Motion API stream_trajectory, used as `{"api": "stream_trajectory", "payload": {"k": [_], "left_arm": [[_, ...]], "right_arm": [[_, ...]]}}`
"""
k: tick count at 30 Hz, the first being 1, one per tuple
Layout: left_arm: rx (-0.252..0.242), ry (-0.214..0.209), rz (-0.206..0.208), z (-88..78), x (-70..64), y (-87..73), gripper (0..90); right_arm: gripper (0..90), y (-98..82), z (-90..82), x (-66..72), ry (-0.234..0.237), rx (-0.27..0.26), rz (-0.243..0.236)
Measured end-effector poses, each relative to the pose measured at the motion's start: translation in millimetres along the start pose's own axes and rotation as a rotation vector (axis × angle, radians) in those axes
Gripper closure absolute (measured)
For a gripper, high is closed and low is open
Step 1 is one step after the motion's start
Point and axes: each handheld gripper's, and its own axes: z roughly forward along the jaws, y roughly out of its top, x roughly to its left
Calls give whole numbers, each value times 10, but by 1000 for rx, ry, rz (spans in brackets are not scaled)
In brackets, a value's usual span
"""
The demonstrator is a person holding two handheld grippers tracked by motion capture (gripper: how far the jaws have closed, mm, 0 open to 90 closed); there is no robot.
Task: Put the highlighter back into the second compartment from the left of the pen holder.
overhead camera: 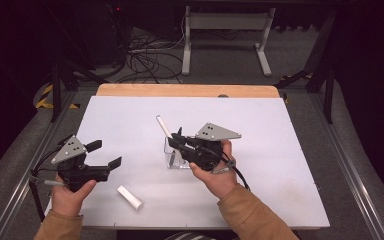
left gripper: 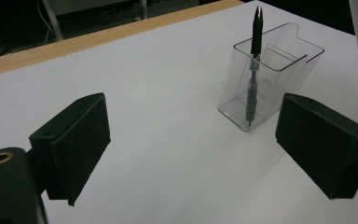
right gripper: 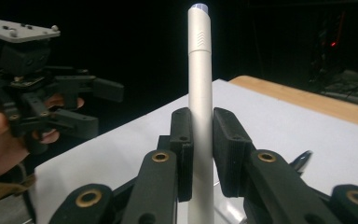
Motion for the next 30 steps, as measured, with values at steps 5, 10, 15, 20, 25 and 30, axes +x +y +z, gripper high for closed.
{"api": "stream_trajectory", "payload": {"k": [5, 10, 15, 20, 25, 30], "left_arm": [[1, -1, -2, -3, 0, 0, 107], [0, -1, -2, -3, -1, 0, 107], [0, 1, 3, -2, 0, 2, 107], [1, 0, -2, -3, 0, 0, 107], [0, 1, 1, -1, -1, 1, 107], [1, 0, -1, 2, -1, -1, 107]], "right_arm": [[791, -21, 1, -85, -31, -43, 1], [791, -59, 17, -162, -51, -76, 2], [791, -126, 59, -247, -106, -77, -42], [791, -191, 76, -351, -131, -81, -53], [791, -237, 85, -425, -160, -130, -6], [790, -288, 101, -454, -188, -153, 17]]}}
